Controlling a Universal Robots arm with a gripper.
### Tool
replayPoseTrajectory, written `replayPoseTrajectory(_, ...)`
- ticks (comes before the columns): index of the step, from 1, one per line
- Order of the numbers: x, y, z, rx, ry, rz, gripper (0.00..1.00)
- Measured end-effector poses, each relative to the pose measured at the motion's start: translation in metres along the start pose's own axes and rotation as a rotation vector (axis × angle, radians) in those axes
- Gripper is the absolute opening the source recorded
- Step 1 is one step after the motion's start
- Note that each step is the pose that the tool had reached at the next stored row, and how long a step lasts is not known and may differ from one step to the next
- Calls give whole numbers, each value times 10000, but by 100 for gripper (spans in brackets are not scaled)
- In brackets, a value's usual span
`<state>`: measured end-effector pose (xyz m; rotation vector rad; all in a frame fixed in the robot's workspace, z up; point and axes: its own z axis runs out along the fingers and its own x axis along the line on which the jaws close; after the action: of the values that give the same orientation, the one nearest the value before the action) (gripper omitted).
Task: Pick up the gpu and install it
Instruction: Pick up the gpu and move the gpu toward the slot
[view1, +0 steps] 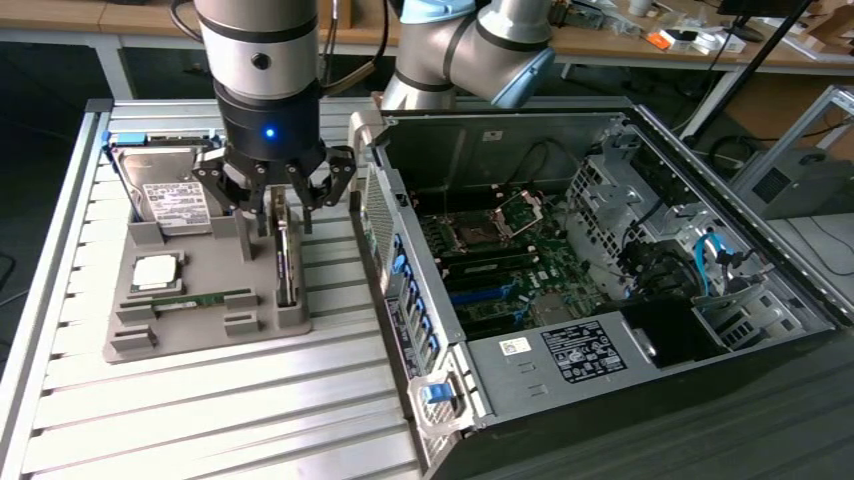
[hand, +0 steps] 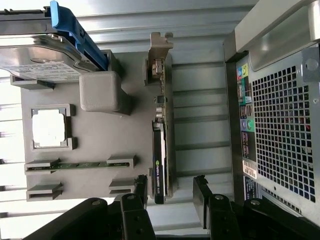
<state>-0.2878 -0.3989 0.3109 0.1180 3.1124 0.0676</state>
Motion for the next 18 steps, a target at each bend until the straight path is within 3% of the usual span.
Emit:
replayPoseTrajectory(11,7,-2,42,0,-1,-1,50)
replayPoseTrajectory(18,16,-7,136,-1,-1,-1,50)
